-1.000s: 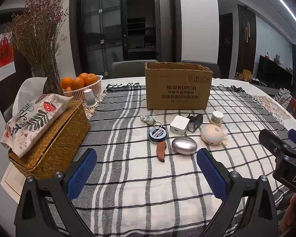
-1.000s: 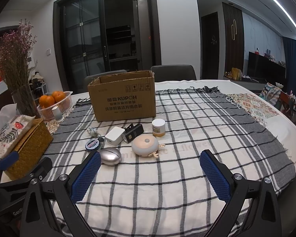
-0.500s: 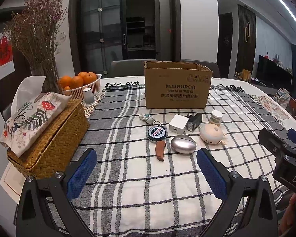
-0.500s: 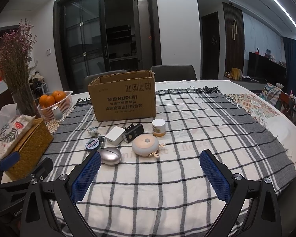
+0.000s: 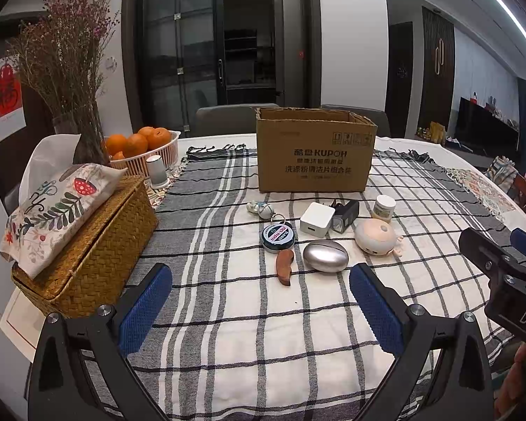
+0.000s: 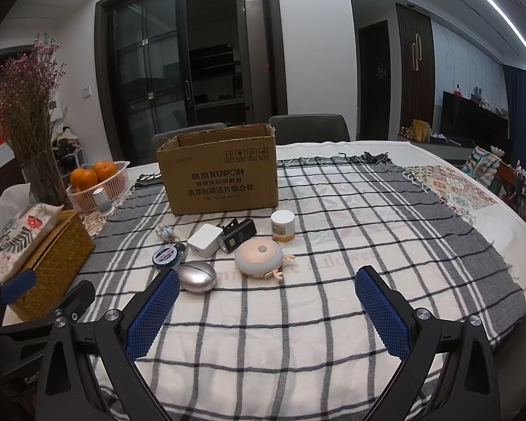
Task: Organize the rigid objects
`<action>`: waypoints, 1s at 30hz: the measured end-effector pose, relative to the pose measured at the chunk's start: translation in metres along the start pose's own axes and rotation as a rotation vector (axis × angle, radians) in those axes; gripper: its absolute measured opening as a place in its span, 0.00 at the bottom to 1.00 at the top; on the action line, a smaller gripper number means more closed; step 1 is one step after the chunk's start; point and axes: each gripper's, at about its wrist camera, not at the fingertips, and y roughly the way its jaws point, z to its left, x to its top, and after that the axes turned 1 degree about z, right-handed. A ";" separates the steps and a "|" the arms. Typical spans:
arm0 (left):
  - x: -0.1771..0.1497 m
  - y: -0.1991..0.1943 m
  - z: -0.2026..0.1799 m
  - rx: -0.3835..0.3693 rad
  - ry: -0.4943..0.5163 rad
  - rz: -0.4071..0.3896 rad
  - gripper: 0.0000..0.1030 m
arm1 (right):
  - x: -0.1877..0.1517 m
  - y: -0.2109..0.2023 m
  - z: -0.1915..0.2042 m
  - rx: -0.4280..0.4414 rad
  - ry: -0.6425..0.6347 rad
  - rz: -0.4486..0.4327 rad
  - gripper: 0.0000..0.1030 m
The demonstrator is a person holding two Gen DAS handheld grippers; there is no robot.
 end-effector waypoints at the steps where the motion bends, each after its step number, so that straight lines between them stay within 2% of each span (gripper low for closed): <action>1: -0.001 0.000 0.000 0.000 -0.001 -0.001 1.00 | 0.000 0.000 0.000 0.000 0.000 0.000 0.99; 30: -0.003 0.009 -0.005 -0.023 0.004 0.018 1.00 | 0.000 0.003 -0.001 0.001 0.003 0.007 0.99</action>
